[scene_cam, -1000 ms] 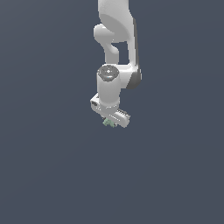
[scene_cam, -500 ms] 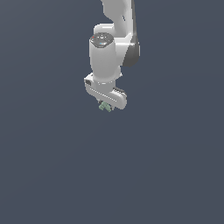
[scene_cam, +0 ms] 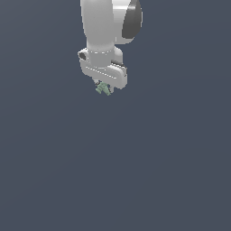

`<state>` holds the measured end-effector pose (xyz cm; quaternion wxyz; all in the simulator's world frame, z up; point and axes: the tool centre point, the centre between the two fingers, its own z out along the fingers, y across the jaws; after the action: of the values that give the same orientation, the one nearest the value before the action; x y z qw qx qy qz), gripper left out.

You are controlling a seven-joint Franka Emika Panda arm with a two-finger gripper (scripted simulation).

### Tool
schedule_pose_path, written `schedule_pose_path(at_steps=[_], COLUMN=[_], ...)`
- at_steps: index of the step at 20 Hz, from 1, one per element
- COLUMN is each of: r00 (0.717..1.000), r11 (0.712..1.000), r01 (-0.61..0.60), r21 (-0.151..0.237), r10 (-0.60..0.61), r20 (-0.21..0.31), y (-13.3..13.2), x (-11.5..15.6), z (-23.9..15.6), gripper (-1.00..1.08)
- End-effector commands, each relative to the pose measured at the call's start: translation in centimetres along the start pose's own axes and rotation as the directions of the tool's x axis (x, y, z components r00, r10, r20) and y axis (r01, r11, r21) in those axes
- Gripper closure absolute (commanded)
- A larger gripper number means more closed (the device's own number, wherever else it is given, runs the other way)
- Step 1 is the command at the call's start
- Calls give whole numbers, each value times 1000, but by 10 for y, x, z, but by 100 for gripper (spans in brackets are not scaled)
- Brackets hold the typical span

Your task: Pick up the object and move it to a goal position.

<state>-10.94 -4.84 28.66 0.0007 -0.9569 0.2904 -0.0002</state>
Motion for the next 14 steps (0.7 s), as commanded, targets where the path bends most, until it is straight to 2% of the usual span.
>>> schedule_pose_path(at_steps=[1, 8, 14], r00=[1000, 1000, 1000], r11=[1000, 1000, 1000], r01=[0, 0, 1], r21=[-1, -1, -1], r10=[0, 0, -1], r20=[0, 0, 0], y=[9, 26, 33], x=[-5, -15, -18], z=[-21, -67, -88], gripper=[108, 108, 108])
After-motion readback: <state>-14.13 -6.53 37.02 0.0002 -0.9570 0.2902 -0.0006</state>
